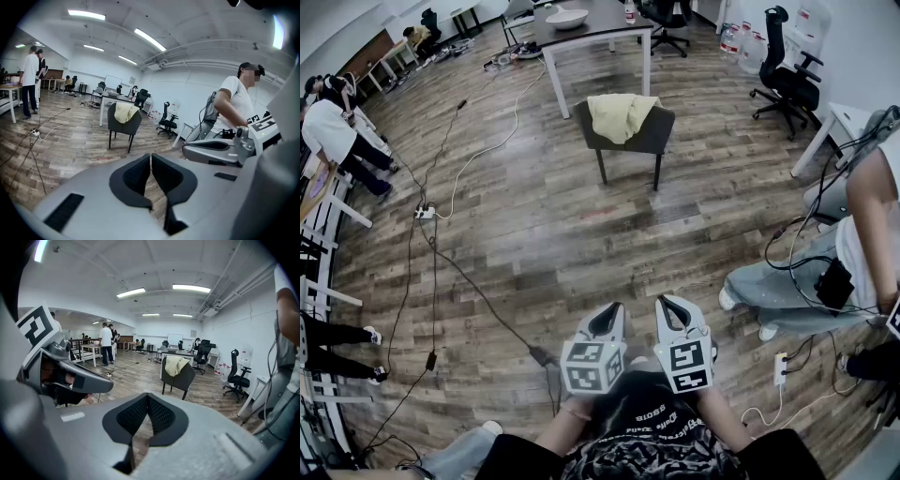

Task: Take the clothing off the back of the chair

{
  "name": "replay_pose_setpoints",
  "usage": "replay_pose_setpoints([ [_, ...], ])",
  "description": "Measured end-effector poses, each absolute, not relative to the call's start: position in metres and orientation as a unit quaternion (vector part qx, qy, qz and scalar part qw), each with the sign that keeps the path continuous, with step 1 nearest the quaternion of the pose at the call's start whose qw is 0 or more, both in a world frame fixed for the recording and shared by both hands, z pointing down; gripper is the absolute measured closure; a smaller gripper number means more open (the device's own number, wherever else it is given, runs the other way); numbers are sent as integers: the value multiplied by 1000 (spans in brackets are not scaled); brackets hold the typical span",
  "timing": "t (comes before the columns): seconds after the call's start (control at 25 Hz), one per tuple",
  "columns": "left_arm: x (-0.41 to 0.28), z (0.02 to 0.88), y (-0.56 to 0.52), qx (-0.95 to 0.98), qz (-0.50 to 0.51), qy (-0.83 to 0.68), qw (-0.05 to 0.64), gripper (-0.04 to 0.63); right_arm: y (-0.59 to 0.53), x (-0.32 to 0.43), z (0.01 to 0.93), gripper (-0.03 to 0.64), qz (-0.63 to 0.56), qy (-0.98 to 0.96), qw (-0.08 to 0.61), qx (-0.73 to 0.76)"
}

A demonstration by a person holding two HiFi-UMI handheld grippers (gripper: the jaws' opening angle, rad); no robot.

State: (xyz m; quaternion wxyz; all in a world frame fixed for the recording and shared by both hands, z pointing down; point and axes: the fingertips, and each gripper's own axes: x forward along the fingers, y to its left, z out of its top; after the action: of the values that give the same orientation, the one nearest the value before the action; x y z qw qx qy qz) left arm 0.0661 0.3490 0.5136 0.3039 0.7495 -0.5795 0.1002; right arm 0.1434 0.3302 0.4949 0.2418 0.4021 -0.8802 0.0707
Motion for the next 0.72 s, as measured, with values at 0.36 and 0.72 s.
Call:
replay_pose_setpoints([
  [0.36,72,532,355,745,99,-573,327,572,340,143,513,612,105,-884,249,382],
  [0.72,70,541,324,759,124,-546,332,572,316,143,515,612,117,-874,257,396],
])
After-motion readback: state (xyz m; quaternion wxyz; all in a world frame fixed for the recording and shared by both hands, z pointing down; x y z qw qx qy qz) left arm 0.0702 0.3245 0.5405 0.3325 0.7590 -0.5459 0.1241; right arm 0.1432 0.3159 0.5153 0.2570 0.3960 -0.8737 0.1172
